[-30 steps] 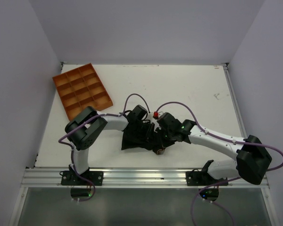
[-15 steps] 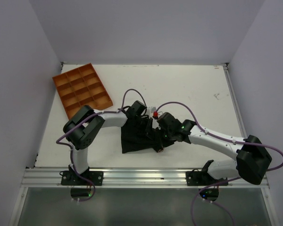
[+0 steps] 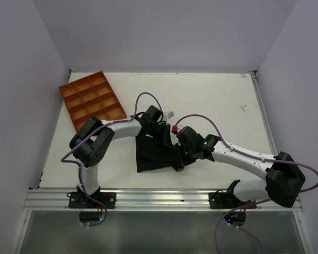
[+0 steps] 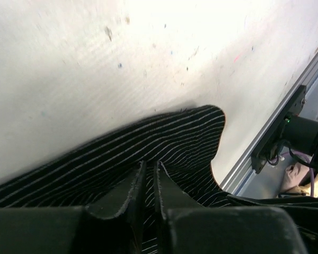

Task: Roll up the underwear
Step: Fold the underwear

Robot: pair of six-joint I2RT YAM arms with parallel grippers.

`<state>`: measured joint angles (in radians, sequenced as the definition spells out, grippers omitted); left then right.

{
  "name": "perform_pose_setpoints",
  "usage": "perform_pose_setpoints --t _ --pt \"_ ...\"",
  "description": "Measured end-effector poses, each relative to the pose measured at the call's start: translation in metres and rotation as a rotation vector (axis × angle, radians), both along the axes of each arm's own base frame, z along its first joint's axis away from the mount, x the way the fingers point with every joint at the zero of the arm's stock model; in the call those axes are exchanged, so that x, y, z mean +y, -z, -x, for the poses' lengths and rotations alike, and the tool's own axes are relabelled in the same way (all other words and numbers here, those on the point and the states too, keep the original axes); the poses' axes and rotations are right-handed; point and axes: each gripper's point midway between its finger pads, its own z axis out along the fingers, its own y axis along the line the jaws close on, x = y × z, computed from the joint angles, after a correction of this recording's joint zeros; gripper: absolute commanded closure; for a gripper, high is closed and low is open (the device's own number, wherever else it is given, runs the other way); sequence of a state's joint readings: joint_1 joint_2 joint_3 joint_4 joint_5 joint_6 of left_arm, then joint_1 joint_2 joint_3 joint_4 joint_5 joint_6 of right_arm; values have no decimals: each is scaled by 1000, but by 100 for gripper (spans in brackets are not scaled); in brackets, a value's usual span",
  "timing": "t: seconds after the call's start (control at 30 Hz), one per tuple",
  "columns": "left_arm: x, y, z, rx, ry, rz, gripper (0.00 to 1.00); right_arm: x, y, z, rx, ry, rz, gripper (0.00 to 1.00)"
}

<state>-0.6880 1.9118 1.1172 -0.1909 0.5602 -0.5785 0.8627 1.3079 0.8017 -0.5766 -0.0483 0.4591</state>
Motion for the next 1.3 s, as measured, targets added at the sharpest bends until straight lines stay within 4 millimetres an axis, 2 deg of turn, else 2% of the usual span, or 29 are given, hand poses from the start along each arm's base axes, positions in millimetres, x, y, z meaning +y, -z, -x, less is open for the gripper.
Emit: perform_pose_setpoints --t 0.13,0.23,0.4,0.53,0.8,1.0,1.07,1.2,1.3 --pt "-2 -11 -20 -53 -10 16 94 0 0 0 0 0 0 100" --pt "-3 -9 -25 -68 -6 22 97 1 -1 -1 0 0 2 100" --pt "-1 17 -17 -27 17 -9 100 4 -5 -7 -4 -4 16 100" --pt "-7 18 -11 -44 53 20 100 3 -5 -12 6 -4 42 100" --pt "-10 19 1 -77 90 69 100 -9 -5 -38 7 40 93 100" --pt "-10 18 3 -102 114 81 100 -20 3 -50 35 62 134 100" --pt "-10 18 4 -106 123 84 100 -25 6 -52 44 68 147 96" --pt "-11 18 6 -115 143 88 100 -28 10 -59 54 62 168 72" --pt "-11 18 7 -118 154 90 100 -27 11 -65 52 43 180 65"
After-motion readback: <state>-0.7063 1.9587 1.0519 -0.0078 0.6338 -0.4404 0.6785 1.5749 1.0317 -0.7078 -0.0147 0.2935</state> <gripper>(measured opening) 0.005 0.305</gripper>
